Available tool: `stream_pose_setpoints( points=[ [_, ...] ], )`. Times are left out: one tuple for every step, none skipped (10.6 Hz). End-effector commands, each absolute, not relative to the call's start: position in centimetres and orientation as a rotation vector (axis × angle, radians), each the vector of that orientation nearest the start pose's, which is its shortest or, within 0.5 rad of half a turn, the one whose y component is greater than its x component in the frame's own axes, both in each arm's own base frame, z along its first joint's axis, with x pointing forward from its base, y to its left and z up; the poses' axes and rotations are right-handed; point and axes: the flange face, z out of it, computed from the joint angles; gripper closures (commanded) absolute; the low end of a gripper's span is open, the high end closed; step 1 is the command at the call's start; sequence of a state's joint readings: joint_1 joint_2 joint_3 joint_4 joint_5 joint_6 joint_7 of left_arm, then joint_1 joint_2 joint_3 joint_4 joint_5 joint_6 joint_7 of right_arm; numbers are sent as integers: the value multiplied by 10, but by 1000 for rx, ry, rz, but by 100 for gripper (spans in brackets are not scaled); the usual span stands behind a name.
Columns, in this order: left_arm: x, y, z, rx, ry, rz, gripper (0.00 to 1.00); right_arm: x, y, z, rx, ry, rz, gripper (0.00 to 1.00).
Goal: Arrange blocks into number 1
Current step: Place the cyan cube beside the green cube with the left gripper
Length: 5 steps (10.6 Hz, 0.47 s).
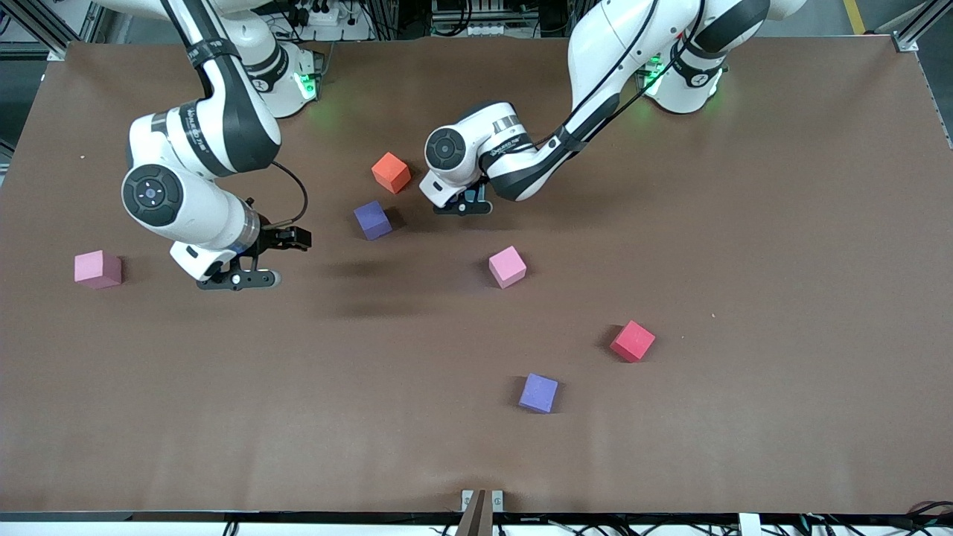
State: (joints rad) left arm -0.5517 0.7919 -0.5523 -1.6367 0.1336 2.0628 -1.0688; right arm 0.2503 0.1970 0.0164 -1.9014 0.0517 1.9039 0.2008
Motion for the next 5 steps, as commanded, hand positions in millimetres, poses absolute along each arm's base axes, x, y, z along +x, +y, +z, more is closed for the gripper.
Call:
stream_pose_setpoints(
  points=[
    [329,-568,188,-2993,58,597,100,564,156,383,-3131,-97,317,0],
    [328,-567,187,-2983,63,603,100,564,157,382,-3132,-100,321,0],
    [325,-568,187,-2978,69,606,100,564,159,378,-3132,-104,328,0],
    [324,-568,187,-2978,60,620,100,563,162,375,-3131,-110,338,0],
    [322,-569,187,-2975,64,623,100,563,163,372,-3131,-112,343,0]
  ],
)
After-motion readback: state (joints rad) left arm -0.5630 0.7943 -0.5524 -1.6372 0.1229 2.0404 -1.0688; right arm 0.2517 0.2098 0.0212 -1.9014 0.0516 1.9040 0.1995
